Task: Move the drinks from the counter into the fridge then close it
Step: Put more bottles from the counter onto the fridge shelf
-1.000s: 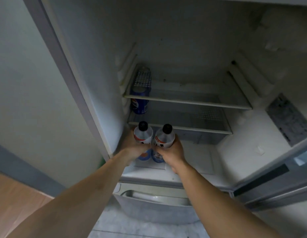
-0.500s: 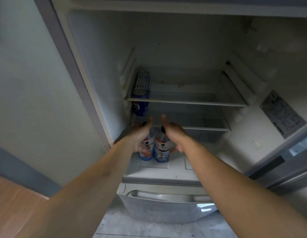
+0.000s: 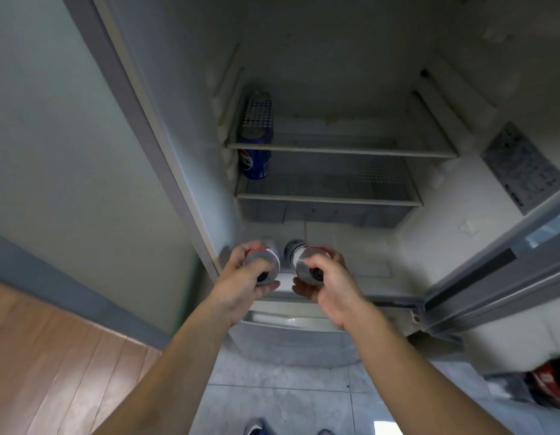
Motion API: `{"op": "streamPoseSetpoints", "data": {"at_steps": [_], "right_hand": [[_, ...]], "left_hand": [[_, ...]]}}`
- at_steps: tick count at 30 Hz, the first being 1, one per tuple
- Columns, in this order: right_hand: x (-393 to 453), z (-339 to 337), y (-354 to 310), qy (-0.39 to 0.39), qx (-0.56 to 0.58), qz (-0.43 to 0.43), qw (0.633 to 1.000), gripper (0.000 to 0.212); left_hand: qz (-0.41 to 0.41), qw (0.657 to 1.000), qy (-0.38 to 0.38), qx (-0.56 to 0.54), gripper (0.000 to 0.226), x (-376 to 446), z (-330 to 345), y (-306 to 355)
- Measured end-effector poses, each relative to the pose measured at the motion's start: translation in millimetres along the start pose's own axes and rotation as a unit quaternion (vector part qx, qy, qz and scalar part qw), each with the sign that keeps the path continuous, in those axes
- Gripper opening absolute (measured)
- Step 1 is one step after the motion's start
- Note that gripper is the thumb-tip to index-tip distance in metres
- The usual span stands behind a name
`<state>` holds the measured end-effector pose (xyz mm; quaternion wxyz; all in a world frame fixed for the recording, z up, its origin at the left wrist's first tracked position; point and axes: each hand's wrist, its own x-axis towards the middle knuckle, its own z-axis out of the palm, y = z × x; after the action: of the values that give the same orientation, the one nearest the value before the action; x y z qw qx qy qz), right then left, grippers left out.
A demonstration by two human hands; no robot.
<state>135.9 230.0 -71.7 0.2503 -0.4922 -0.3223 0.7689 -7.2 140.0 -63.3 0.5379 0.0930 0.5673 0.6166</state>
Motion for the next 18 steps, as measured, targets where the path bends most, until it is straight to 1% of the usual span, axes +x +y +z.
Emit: {"op": "streamPoseSetpoints", "data": {"at_steps": [2,4,6,8,11,13,16,18], "right_hand": [[-9.3,-11.8,24.2,0.017,0.033,0.029,0.999,0.046],[-16.6,-20.8,44.6,0.035,0.018,0.070,0.997,0.045],[-19.5,-27.9,61.6,0.044,0.010,0.115,0.992,0.041],[-18.7,-34.1,74.8,0.049,0.002,0.140,0.989,0.042],[-16.2,-38.5,86.8,0.067,-0.003,0.133,0.989,0.047],[-16.4,-37.9,90.9,0.090,0.004,0.117,0.989,0.047],[-16.5,-35.7,92.5,0.121,0.010,0.088,0.989,0.044],[-16.8,-34.1,89.3,0.127,0.013,0.077,0.989,0.042]], "left_hand": [[0.003,0.998,0.007,-0.054,0.051,-9.6,-4.8,-22.0],[-0.009,0.994,0.034,-0.103,0.057,-16.1,-6.7,-40.5],[-0.030,0.986,0.047,-0.154,0.050,-20.3,-7.7,-56.2],[-0.066,0.981,0.049,-0.176,0.045,-24.2,-8.7,-68.6],[-0.117,0.979,0.055,-0.157,0.046,-26.7,-11.7,-81.7],[-0.145,0.976,0.071,-0.148,0.049,-26.0,-14.6,-88.8],[-0.144,0.973,0.112,-0.139,0.046,-23.0,-19.9,-93.8],[-0.129,0.976,0.114,-0.131,0.045,-22.2,-22.0,-92.3]]}}
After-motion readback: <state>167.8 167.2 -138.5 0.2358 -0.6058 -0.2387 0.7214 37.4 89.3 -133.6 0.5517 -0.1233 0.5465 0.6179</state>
